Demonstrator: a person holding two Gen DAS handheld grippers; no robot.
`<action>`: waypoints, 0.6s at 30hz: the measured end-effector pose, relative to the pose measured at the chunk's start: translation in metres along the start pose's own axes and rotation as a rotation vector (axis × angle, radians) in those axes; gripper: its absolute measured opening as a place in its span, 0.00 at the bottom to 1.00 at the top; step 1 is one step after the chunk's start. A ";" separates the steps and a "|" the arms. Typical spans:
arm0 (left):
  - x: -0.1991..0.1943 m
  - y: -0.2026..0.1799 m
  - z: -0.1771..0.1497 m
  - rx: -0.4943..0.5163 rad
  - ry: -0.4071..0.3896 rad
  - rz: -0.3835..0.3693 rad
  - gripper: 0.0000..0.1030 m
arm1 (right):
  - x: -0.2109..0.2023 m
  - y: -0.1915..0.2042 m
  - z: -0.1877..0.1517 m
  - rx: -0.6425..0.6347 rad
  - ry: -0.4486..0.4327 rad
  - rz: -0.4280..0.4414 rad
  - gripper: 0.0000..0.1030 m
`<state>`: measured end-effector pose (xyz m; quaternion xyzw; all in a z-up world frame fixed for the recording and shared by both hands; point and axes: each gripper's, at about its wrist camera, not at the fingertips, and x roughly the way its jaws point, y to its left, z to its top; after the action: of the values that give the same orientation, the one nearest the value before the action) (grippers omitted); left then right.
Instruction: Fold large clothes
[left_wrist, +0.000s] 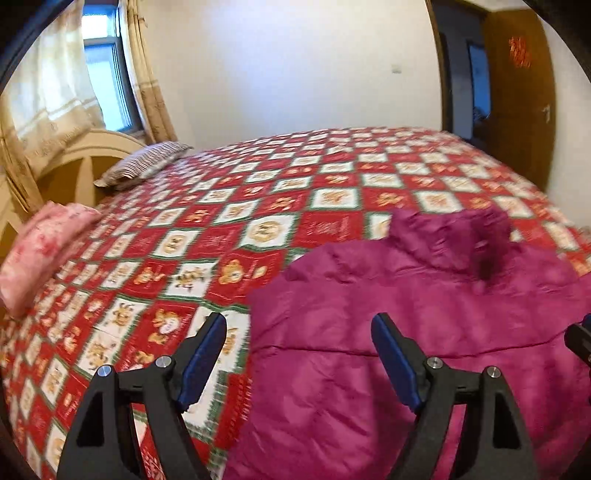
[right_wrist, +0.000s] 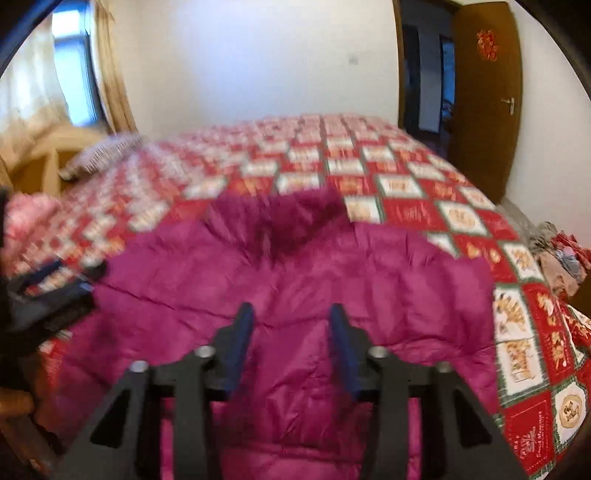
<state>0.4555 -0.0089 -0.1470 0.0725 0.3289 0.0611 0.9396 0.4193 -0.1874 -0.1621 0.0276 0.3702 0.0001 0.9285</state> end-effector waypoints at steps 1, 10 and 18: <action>0.005 0.001 -0.003 0.001 0.007 0.021 0.79 | 0.011 -0.003 -0.003 0.009 0.021 -0.013 0.38; 0.061 0.002 -0.032 -0.024 0.151 0.043 0.82 | 0.035 -0.029 -0.028 0.057 0.064 0.032 0.36; 0.059 -0.009 -0.033 0.011 0.129 0.129 0.91 | 0.036 -0.029 -0.025 0.065 0.085 0.048 0.37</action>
<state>0.4812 -0.0047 -0.2094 0.0945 0.3836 0.1241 0.9102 0.4276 -0.2145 -0.2068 0.0663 0.4081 0.0114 0.9104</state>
